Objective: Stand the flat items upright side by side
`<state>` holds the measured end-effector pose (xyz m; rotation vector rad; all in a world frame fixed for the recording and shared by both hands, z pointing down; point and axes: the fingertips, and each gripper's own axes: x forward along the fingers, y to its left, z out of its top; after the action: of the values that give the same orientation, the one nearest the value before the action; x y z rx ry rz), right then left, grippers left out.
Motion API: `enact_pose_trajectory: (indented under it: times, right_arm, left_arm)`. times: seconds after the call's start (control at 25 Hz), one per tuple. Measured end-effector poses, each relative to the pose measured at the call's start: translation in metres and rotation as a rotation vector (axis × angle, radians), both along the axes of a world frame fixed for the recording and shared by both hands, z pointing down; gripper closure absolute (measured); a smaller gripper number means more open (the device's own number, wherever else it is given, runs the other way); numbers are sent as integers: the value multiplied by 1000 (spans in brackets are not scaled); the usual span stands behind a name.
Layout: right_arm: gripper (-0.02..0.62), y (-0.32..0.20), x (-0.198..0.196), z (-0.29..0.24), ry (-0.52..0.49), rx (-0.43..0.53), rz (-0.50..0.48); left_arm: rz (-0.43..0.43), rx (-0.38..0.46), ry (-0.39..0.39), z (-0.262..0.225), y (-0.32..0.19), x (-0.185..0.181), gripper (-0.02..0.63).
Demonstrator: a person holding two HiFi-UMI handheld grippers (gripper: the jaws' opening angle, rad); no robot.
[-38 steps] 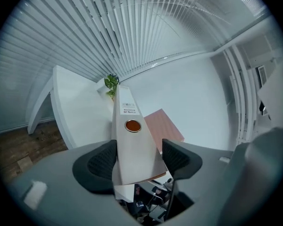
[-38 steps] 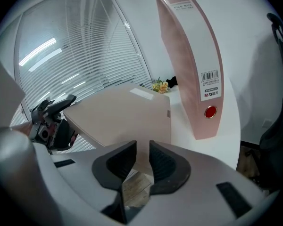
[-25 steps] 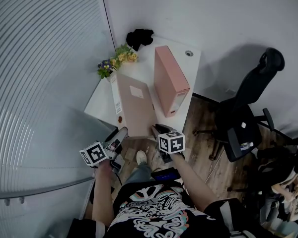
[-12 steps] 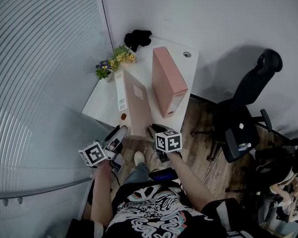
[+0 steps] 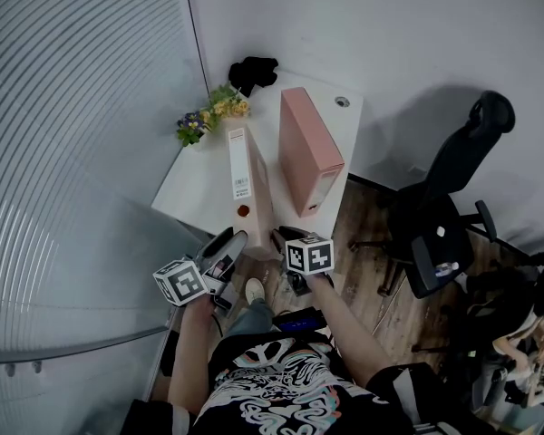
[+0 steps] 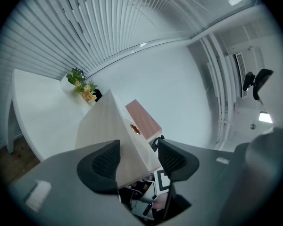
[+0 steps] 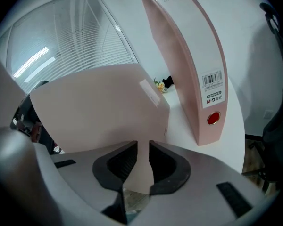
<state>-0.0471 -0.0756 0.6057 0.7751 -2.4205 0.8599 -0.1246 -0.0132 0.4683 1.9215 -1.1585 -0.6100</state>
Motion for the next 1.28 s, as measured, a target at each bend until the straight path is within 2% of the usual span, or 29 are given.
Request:
enact_pose_trajectory:
  times: [0.12,0.24,0.4,0.56,0.88,1.04,1.16,1.28]
  right_arm:
    - [494,5,-7,4,-8,-31,-17]
    - [487,4,-4,4,-14,-34,4]
    - [446,-3,-4,-1,-38,-40,21]
    - [445,-11,-1,-15,-73,-32,55]
    - [436,-14,12,-79,-273,-28,121]
    - [407,-10,6,-122,-356,17,95]
    - [386,-10,2,-151,-381,57,72]
    - [364,-12,-6,-167,-358,90,45]
  left_arm:
    - [38,5,4,2,0,11,373]
    - [36,-5,-4,5,0,15,380]
    - [38,-21,10,11,0,7,368]
    - [36,-44,46,28,2,-2,352]
    - [19,-47,54,15,4,0,353]
    - [24,-62,44,15,3,-1,353]
    - [25,-56,24,13,1,-2,353]
    - [29,-51,22,13,-4,-6,353]
